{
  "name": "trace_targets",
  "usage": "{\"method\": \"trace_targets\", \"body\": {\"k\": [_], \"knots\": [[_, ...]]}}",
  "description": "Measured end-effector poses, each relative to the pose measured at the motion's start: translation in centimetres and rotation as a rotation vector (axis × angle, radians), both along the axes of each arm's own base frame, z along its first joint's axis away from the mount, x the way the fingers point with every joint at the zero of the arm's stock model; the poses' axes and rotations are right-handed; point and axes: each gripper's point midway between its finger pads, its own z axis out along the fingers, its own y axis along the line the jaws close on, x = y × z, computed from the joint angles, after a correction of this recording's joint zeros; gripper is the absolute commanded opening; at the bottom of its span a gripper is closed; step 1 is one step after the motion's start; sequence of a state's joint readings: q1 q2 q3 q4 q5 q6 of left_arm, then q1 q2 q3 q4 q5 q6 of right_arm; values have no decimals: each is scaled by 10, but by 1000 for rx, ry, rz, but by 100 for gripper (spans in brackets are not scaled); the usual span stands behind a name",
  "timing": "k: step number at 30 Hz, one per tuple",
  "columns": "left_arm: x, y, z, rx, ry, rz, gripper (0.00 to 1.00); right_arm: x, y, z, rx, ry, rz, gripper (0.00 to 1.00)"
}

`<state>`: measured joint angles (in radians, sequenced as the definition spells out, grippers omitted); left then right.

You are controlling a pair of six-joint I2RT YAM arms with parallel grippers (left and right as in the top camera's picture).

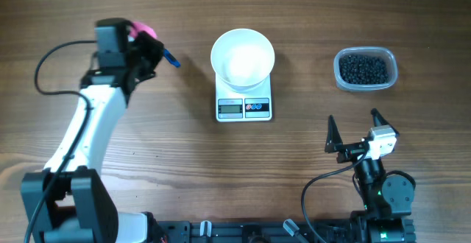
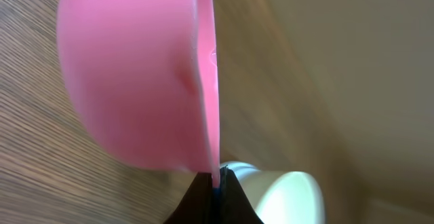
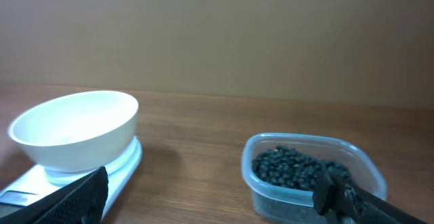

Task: Scoop item into bowl and weigh 150g on scale

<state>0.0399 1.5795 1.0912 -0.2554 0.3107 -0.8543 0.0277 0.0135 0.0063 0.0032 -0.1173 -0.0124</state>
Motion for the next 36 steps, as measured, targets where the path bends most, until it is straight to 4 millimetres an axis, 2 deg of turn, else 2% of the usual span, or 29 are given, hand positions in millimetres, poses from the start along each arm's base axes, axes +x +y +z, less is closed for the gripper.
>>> {"method": "trace_targets", "body": {"k": [4, 8, 11, 14, 17, 20, 22, 24, 25, 26, 27, 30, 31, 33, 36], "knots": [[-6, -6, 14, -251, 16, -51, 4, 1, -4, -1, -20, 1, -24, 100], [-11, -24, 41, -459, -3, -146, 4, 1, -6, 1, -29, -8, -37, 100], [-15, -38, 58, -588, 4, -195, 4, 0, -7, 26, -41, -113, -42, 100], [-17, -46, 73, -667, 3, -239, 4, -1, -6, 30, -40, -128, -35, 100], [-20, -52, 84, -716, -3, -283, 4, -6, 7, 49, -27, -207, 38, 100], [-17, -56, 101, -723, -70, -334, 4, -9, 16, 54, 12, -214, 94, 100], [-15, -61, 115, -720, -130, -374, 4, -11, 19, 65, 43, -202, 120, 100], [-15, -72, 126, -718, -173, -417, 4, -11, 22, 82, 56, -169, 139, 100], [-15, -79, 132, -718, -194, -440, 4, -11, 25, 101, 63, -152, 153, 100], [-16, -87, 134, -724, -194, -453, 4, -8, 31, 131, 68, -103, 190, 100], [-19, -99, 135, -735, -179, -468, 4, -5, 33, 143, 69, -101, 202, 100], [-18, -114, 134, -737, -171, -463, 4, 10, 45, 158, 77, 59, 268, 100], [-18, -122, 135, -734, -178, -470, 4, 23, 52, 166, 79, 144, 305, 100], [-21, -140, 144, -729, -216, -503, 4, 41, 61, 164, 98, 316, 354, 100], [-20, -149, 156, -726, -278, -528, 4, 57, 75, 169, 173, 449, 431, 100]]}}
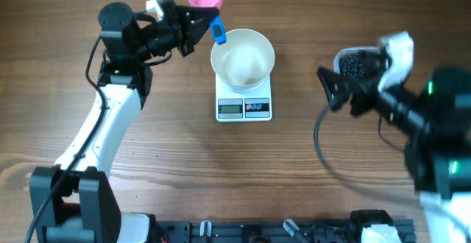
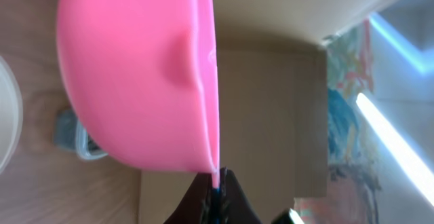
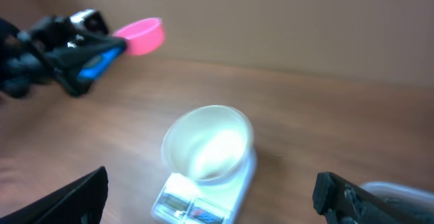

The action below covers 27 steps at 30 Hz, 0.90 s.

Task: Scoop item into bowl and weigh 150g on scale
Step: 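Bring the right gripper to the scoop and grasp its blue handle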

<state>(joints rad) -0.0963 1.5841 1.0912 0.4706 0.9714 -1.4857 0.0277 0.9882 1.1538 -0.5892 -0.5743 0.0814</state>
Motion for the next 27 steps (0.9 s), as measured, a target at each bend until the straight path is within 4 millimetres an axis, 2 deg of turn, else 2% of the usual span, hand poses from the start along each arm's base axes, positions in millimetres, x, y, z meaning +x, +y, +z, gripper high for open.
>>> {"method": "trace_targets", "body": {"k": [1, 2, 3, 4, 6, 10, 12, 16, 19, 21, 24, 27], "knots": [[0, -2, 3, -3, -15, 4, 4, 5, 8, 6, 50, 35, 35, 100], [0, -5, 6, -8, -24, 5, 4, 11, 22, 15, 144, 91, 109, 90], [1, -7, 6, -9, -25, 10, 4, 13, 29, 17, 186, 113, 148, 77], [1, -9, 6, -10, -24, 11, 4, 15, 36, 18, 239, 145, 188, 75], [1, -16, 7, -6, -34, 19, 4, 22, 44, 8, 341, 273, 214, 77], [-1, -33, 12, 2, -84, 31, 4, 38, 57, -27, 464, 511, 241, 82], [-1, -41, 14, 1, -98, 43, 4, 47, 76, -37, 511, 561, 345, 82], [-1, -53, 14, -18, -70, 68, 4, 44, 108, -47, 558, 666, 444, 78], [4, -56, 15, -30, -54, 118, 4, 44, 130, -41, 572, 652, 504, 75], [8, -55, 19, -41, -68, 156, 4, 45, 141, -28, 586, 610, 538, 75], [12, -49, 47, -96, -179, 211, 4, 54, 151, -4, 624, 526, 536, 75], [12, -41, 71, -147, -271, 252, 4, 69, 153, 10, 676, 480, 467, 73]]}}
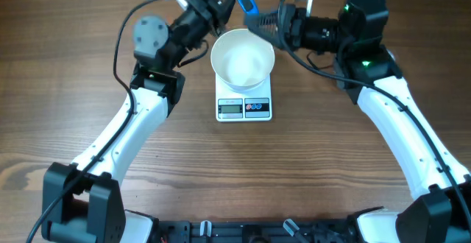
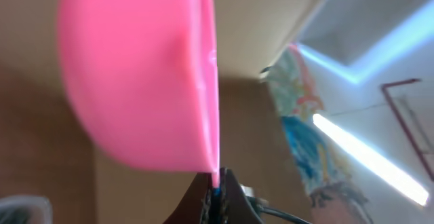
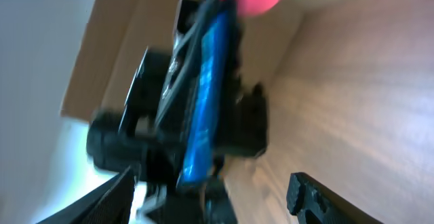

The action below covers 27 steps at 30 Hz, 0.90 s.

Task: Scoop item into bowl and weigh 150g on scale
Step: 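Bring the right gripper to the scoop and grasp its blue handle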

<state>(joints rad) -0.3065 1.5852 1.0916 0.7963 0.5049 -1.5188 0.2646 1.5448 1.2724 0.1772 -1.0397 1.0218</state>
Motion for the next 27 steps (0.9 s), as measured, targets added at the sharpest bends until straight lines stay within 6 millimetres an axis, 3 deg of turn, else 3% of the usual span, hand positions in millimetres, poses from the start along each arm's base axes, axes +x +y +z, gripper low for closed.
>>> {"method": "trace_targets", "body": {"k": [1, 2, 3, 4, 11, 20, 23, 27], "knots": [[1, 2, 2, -8, -6, 10, 4, 4, -1, 2, 8, 8, -24, 66], [3, 4, 4, -18, -4, 26, 4, 8, -1, 4, 17, 18, -53, 52], [5, 6, 3, -26, 6, 40, 4, 12, -2, 6, 23, 19, -75, 31], [8, 8, 3, -36, 16, 59, 4, 18, -4, 8, 37, 31, -113, 25], [16, 13, 3, -82, 50, 143, 4, 27, 2, 29, 97, -24, -195, 29], [21, 21, 4, -101, 56, 199, 4, 36, 9, 30, 109, -15, -288, 30], [22, 21, 4, -101, 57, 202, 4, 37, 10, 31, 113, -8, -297, 45], [16, 18, 14, -118, 12, 183, 4, 38, 11, 29, 109, -1, -310, 44]]}}
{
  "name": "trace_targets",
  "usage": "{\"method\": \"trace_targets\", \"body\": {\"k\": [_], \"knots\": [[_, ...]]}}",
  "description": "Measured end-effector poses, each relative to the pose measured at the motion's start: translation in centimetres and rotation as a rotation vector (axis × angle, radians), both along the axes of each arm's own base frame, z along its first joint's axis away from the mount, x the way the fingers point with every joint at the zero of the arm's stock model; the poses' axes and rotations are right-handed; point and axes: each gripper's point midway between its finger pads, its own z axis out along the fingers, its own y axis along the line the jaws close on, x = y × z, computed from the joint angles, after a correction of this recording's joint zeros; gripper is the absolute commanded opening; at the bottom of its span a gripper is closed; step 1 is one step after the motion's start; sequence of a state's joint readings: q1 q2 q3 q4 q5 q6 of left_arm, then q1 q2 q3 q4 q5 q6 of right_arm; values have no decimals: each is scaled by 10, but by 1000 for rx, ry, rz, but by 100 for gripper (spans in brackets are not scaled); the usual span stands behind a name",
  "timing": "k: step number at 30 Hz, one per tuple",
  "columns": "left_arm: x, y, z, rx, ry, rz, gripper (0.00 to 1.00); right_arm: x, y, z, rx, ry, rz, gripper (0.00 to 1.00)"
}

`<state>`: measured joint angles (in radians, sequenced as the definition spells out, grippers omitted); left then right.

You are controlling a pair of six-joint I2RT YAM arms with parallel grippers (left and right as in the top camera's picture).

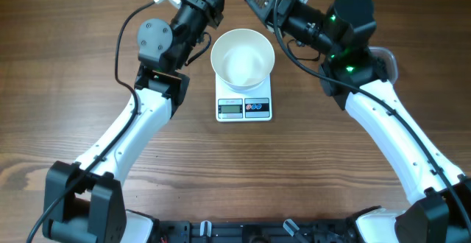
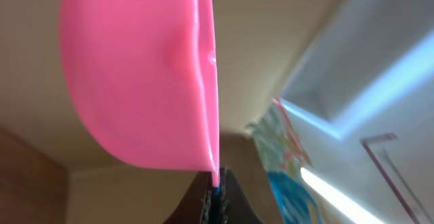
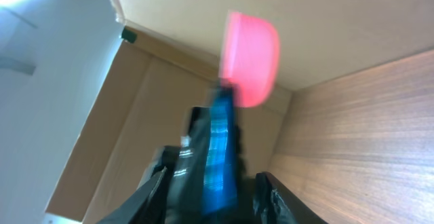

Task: Scoop item into bowl and weigh 150g on scale
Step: 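Bring the right gripper to the scoop and grasp its blue handle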

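The pink scoop (image 3: 249,58) with its blue handle (image 3: 220,153) is held up in the air behind the white bowl (image 1: 243,55), which stands on the white scale (image 1: 244,108). My left gripper (image 2: 215,187) is shut on the scoop's handle; the pink cup (image 2: 135,75) fills its view. My right gripper (image 3: 213,203) is open, one finger on each side of the blue handle, facing the left gripper. In the overhead view the handle shows at the top edge beside the right gripper. The bowl looks empty.
A clear tub (image 1: 388,60) stands at the back right, mostly hidden behind my right arm; its contents do not show. Both arms arch over the table's back half, to either side of the scale. Cables hang by both arms.
My right gripper has come closer to the scoop, its fingers now on either side of the blue handle. The left gripper has lifted the scoop slightly further toward the back edge.
At first my left gripper held the scoop at the table's far left while the right arm rested open at the front right. Then the scoop was behind the bowl's left side and the right arm was raised near the tub. The two grippers have since met behind the bowl.
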<state>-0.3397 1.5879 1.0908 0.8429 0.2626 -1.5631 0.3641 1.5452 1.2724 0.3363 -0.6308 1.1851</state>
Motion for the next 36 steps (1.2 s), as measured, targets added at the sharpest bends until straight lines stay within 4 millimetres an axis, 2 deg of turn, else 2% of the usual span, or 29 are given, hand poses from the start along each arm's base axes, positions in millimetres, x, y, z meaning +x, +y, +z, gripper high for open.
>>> {"method": "trace_targets", "body": {"k": [3, 6, 10, 16, 18, 28, 31, 33, 34, 36], "knots": [[-7, -8, 6, -4, -27, -30, 4, 1, 1, -1, -2, 6, -5, 44], [-6, -13, -4, 16, 10, -50, 4, 1, 0, 1, 2, -4, -11, 44], [-7, -15, -6, 23, 20, -62, 4, 4, -2, 2, 9, 1, -28, 32], [-7, -16, -6, 24, 19, -65, 4, 6, -3, 2, 17, 9, -47, 33], [-7, -16, -6, 24, 19, -65, 4, 7, -4, 2, 22, 16, -51, 36], [-7, -16, -6, 24, 19, -66, 6, 7, -3, -6, 18, 66, -51, 34], [-9, -19, -6, 25, 19, -72, 6, 6, 0, -6, 19, 69, -45, 25], [-10, -21, -6, 25, 19, -75, 6, 5, 0, -6, 20, 69, -44, 9], [-10, -21, -7, 26, 20, -77, 6, 6, 0, -6, 22, 72, -45, 4], [-9, -22, -9, 28, 27, -77, 6, 6, 0, -7, 20, 74, -49, 4]]}}
